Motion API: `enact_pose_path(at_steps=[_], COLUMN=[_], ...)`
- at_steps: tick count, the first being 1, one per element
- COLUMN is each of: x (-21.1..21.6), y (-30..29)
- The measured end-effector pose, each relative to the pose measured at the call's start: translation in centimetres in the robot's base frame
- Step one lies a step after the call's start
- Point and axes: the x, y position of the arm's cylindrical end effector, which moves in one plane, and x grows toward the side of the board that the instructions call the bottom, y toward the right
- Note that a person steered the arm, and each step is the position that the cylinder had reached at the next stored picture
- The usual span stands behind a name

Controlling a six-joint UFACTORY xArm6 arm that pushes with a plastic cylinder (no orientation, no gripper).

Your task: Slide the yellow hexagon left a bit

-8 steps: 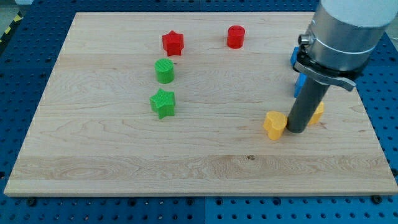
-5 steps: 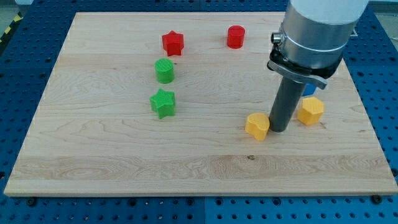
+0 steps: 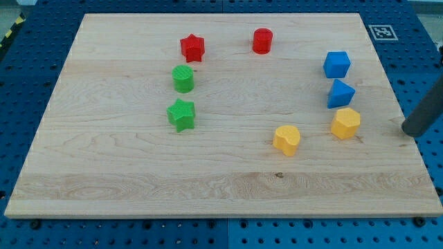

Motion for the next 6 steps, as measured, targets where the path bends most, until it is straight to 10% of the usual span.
enact_pose_path(at_steps=[6], x=[-1.2], y=[-8.9])
